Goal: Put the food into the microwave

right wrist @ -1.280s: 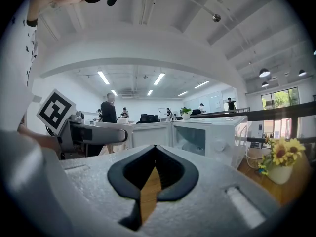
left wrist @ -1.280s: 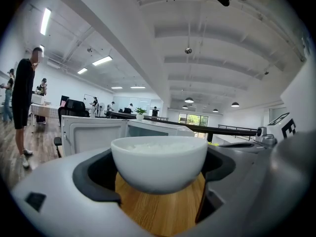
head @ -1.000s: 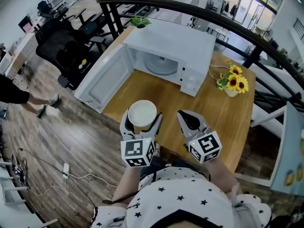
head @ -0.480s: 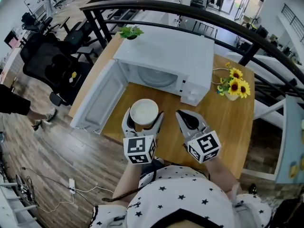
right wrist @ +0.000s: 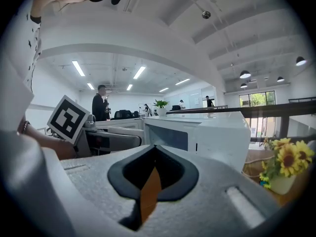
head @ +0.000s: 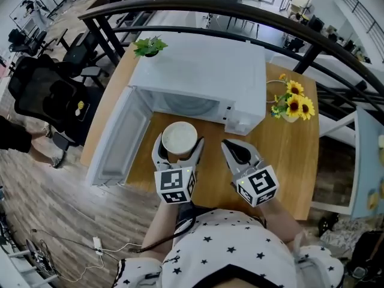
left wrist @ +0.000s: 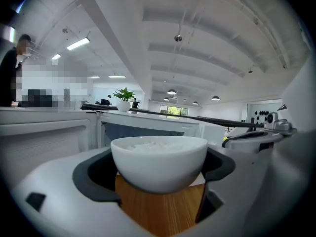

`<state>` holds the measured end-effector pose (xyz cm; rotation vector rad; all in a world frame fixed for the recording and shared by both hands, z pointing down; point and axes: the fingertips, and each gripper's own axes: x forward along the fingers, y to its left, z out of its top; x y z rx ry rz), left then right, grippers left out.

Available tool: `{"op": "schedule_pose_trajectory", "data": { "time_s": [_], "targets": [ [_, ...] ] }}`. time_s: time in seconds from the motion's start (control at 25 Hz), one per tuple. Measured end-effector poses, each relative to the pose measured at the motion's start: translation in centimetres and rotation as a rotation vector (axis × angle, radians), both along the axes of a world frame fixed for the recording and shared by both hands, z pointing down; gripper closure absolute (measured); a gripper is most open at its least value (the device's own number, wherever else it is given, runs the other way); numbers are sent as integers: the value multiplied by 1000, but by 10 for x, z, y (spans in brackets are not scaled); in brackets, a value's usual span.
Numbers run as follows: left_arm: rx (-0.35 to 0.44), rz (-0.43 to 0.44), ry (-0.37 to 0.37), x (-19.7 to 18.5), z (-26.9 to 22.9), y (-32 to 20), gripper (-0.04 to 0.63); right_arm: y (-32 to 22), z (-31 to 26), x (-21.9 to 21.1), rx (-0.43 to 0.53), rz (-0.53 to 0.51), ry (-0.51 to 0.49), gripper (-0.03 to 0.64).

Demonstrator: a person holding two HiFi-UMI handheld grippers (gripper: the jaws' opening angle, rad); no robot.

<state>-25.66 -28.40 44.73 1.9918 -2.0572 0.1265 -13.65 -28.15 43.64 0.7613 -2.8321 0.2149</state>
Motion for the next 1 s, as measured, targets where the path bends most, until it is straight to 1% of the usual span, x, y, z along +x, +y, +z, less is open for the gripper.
{"op": "schedule_pose_trajectory", "data": {
  "time_s": [0.24, 0.6, 0.88, 1.0],
  "targets": [
    [-8, 47, -7, -7, 14, -28, 92, -12, 13, -4, -19, 42, 23, 611],
    [-30, 95, 10, -21, 43, -68, 92, -22, 27, -12, -41, 102, 46, 611],
    [-66, 118, 8, -27, 68, -96, 92, -28, 37, -17, -65, 133, 62, 611],
    [-69, 131, 9, -27, 76, -108, 92, -32, 40, -18, -71, 141, 68, 611]
  ]
}}
